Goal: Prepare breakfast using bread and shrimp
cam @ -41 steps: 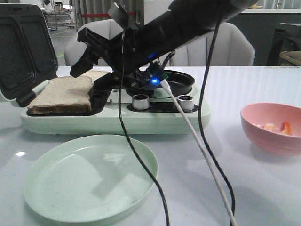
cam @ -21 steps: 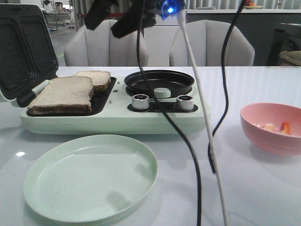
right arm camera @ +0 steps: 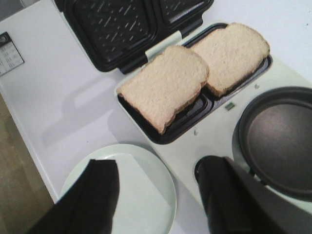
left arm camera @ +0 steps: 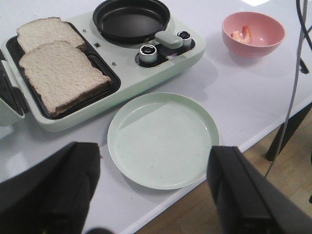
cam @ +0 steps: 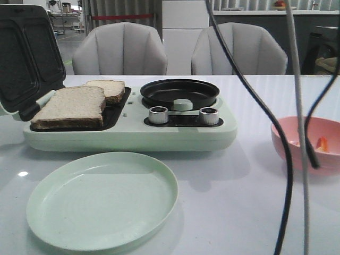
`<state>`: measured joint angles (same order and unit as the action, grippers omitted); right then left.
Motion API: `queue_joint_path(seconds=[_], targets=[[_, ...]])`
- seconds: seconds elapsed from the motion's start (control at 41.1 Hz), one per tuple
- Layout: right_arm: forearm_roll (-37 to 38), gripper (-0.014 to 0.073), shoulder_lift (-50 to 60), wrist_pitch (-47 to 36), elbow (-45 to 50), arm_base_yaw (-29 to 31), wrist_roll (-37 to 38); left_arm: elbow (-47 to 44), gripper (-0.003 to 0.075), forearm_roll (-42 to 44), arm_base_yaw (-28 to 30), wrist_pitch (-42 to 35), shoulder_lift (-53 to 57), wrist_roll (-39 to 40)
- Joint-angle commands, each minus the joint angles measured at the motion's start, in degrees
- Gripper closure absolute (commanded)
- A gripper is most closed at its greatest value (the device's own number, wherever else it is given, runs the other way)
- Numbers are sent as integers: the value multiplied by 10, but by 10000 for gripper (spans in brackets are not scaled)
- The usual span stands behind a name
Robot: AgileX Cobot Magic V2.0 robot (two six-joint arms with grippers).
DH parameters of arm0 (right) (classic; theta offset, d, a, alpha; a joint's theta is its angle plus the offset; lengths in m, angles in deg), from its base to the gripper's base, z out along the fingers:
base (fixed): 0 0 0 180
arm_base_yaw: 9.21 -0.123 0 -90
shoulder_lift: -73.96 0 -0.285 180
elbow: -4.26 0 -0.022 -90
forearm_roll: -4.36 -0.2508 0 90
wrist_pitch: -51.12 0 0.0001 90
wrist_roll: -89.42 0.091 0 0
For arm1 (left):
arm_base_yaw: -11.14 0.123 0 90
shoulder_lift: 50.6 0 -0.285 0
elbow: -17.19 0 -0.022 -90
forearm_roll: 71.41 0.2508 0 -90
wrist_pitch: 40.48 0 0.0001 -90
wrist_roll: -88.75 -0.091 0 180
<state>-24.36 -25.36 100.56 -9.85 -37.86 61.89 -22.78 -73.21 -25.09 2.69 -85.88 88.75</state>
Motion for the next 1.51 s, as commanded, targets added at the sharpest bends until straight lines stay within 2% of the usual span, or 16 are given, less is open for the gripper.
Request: queue_joint_path(seconds=[0.0, 0.219, 0.438, 0.56, 1.145, 1.486], targets=[[-1, 111, 59, -46, 31, 3, 0, 16, 199, -2, -3, -48, -1, 0], [52, 111, 134, -69, 137, 3, 18, 16, 199, -2, -3, -48, -1, 0], [194, 111, 228, -61, 211, 3, 145, 16, 199, -2, -3, -48, -1, 0], [235, 111, 282, -49, 246, 3, 186, 16, 199, -2, -3, -48, -1, 0], [245, 111, 554, 30, 386, 3, 209, 16, 199, -2, -3, -48, -1, 0], [249, 111, 590, 73, 388, 3, 209, 16, 199, -2, -3, -48, -1, 0]])
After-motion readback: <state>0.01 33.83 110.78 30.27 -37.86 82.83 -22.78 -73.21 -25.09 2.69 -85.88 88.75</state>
